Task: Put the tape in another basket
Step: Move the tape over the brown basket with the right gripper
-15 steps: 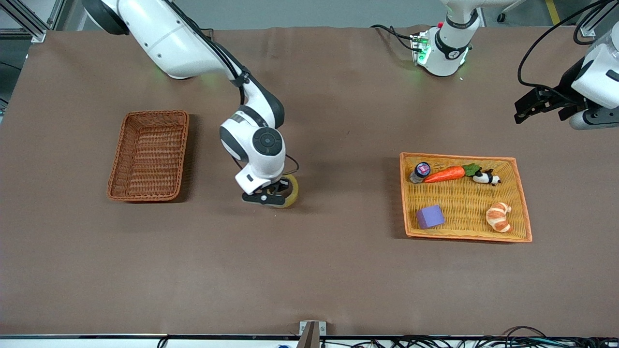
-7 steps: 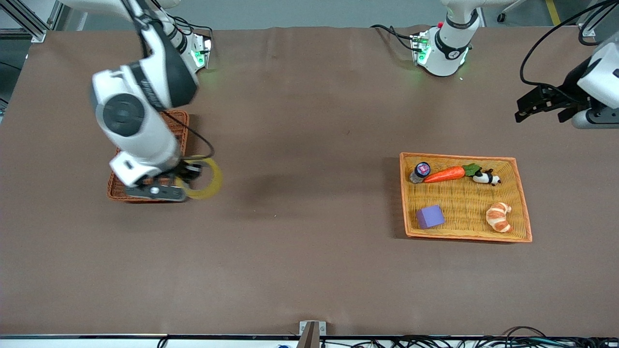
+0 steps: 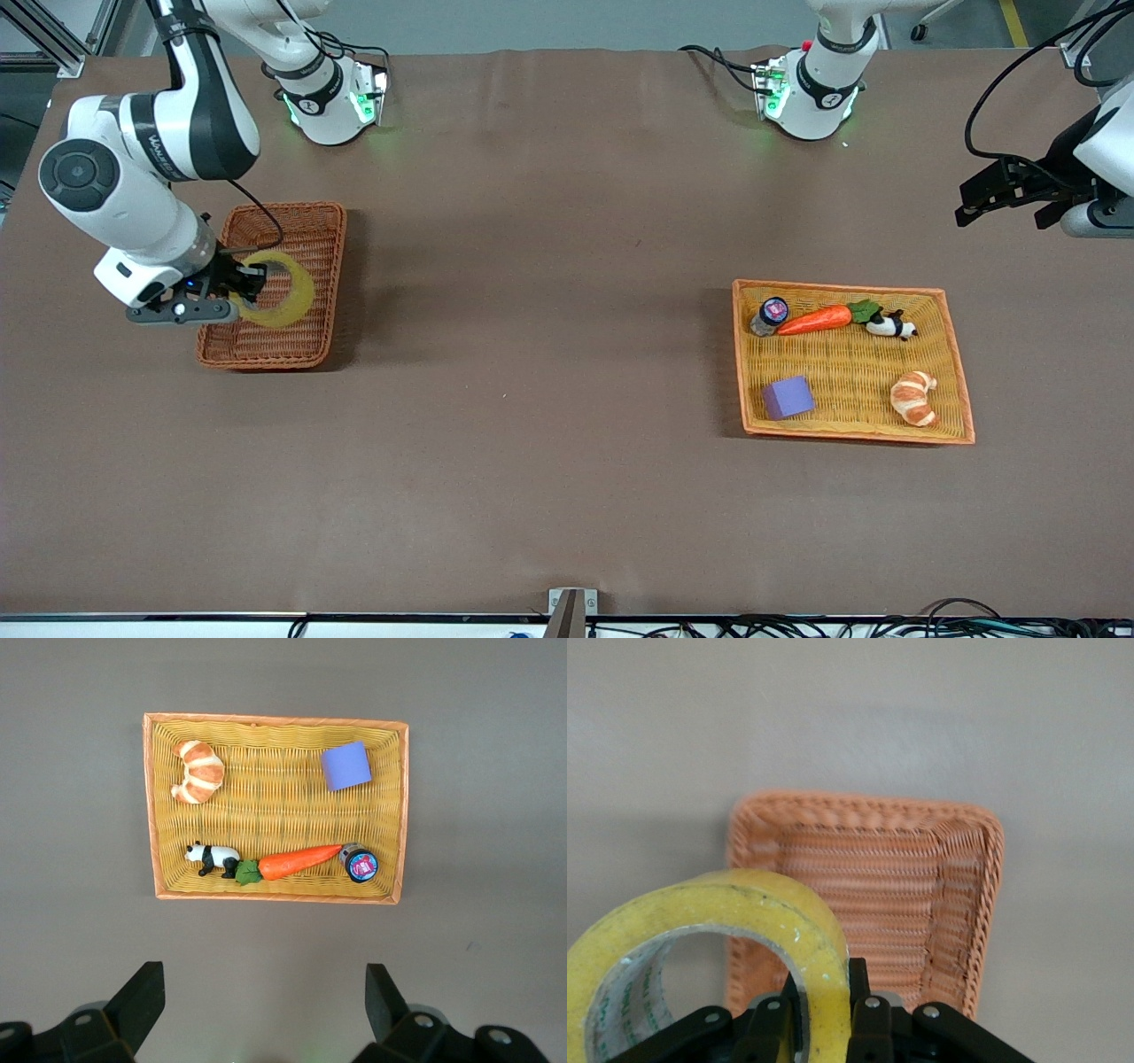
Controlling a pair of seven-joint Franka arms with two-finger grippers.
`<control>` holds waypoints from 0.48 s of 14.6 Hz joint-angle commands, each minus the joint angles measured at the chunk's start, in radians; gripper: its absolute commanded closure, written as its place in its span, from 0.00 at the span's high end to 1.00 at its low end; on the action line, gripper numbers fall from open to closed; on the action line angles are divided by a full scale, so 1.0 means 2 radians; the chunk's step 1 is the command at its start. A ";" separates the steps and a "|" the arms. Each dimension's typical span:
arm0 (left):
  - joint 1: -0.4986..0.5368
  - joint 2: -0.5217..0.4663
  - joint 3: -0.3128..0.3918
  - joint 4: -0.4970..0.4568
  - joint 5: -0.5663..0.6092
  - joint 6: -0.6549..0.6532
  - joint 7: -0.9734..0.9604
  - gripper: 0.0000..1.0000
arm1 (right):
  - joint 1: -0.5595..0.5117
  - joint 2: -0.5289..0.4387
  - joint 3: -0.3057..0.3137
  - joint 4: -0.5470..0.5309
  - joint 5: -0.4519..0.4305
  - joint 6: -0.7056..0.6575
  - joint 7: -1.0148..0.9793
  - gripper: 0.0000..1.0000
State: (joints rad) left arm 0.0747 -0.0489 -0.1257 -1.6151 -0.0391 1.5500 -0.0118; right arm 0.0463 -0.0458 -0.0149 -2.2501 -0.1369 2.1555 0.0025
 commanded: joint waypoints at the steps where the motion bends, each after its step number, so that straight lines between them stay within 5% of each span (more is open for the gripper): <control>1: 0.000 0.007 0.001 0.005 -0.004 0.009 0.010 1.00 | 0.002 -0.045 -0.045 -0.093 0.012 0.062 -0.061 0.01; 3: -0.003 0.010 0.000 0.005 -0.003 0.019 0.010 1.00 | 0.003 -0.045 -0.072 -0.142 0.012 0.119 -0.086 0.01; 7: 0.000 0.008 -0.004 0.004 -0.003 0.017 0.010 1.00 | 0.000 -0.036 -0.077 -0.213 0.012 0.235 -0.091 0.02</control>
State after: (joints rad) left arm 0.0702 -0.0319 -0.1325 -1.6150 -0.0392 1.5835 -0.0086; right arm 0.0461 -0.0810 -0.1689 -2.6090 -0.1368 2.5559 -0.1582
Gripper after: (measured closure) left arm 0.000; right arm 0.784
